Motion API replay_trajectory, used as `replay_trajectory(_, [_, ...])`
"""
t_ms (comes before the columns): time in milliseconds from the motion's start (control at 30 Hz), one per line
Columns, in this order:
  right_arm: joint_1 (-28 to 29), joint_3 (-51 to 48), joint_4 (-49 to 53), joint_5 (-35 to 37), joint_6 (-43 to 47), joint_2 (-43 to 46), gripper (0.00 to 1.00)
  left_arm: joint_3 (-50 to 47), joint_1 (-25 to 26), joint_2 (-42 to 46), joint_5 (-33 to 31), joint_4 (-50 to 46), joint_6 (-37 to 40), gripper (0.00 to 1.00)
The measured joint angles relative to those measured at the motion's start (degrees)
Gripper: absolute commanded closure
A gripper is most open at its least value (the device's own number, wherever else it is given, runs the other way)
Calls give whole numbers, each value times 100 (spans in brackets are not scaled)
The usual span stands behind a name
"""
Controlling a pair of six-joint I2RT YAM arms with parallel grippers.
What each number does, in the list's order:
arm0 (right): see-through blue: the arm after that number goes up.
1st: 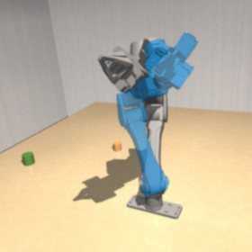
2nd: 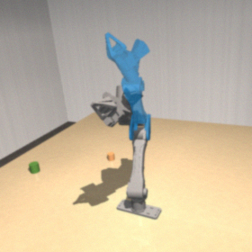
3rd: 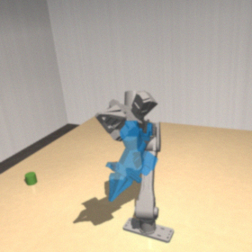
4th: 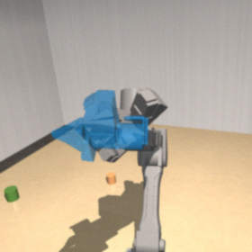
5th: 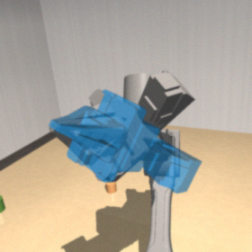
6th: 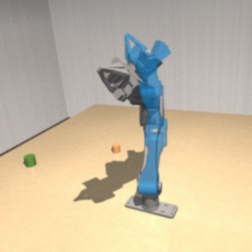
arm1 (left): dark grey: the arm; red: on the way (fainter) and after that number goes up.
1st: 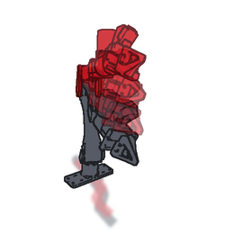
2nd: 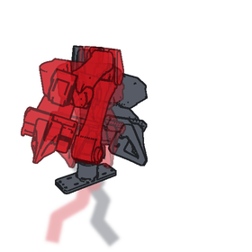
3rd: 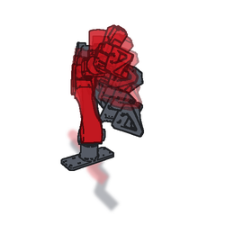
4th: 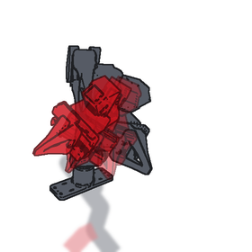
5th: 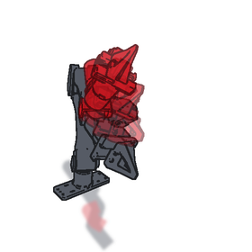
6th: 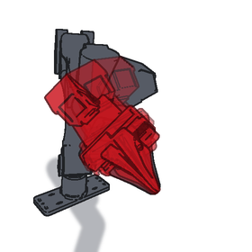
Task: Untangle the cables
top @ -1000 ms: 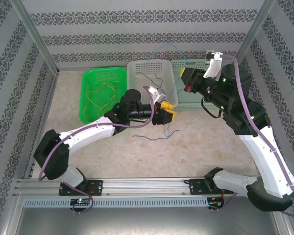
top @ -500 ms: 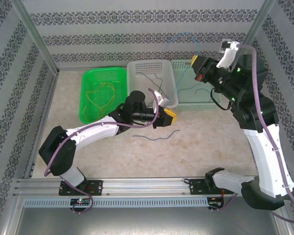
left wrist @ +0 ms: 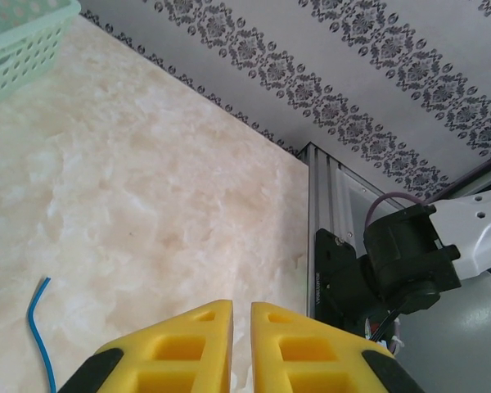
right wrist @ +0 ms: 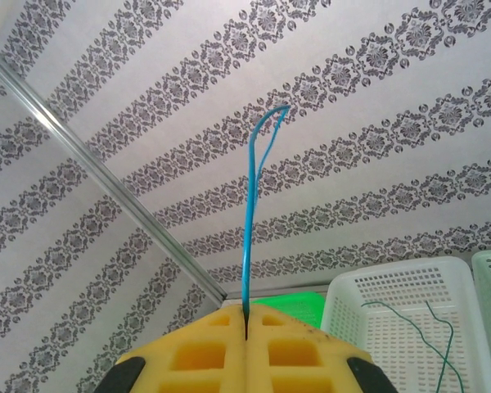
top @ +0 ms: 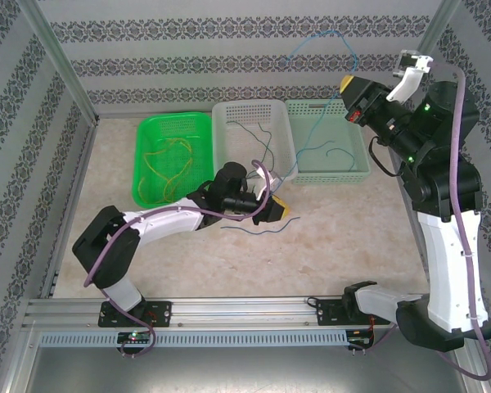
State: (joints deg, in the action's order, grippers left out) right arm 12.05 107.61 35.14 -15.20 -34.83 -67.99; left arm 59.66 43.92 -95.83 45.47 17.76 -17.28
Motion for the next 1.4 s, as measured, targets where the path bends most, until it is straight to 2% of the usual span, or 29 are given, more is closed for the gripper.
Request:
replay_trajectory(200, [-219, 39, 26, -127, -46, 0, 100, -146, 0, -94, -4, -48, 2, 93])
replay_trajectory(767, [-638, 39, 59, -411, -133, -68, 100, -721, 0, -90, -170, -216, 61, 94])
replay_trajectory(1067, [-820, 50, 136, -439, -116, -109, 100, -957, 0, 11, -337, -389, 85, 98])
replay_trajectory(1400, [-820, 393, 723, 136, 422, -146, 100, -1084, 0, 291, -769, -540, 212, 100])
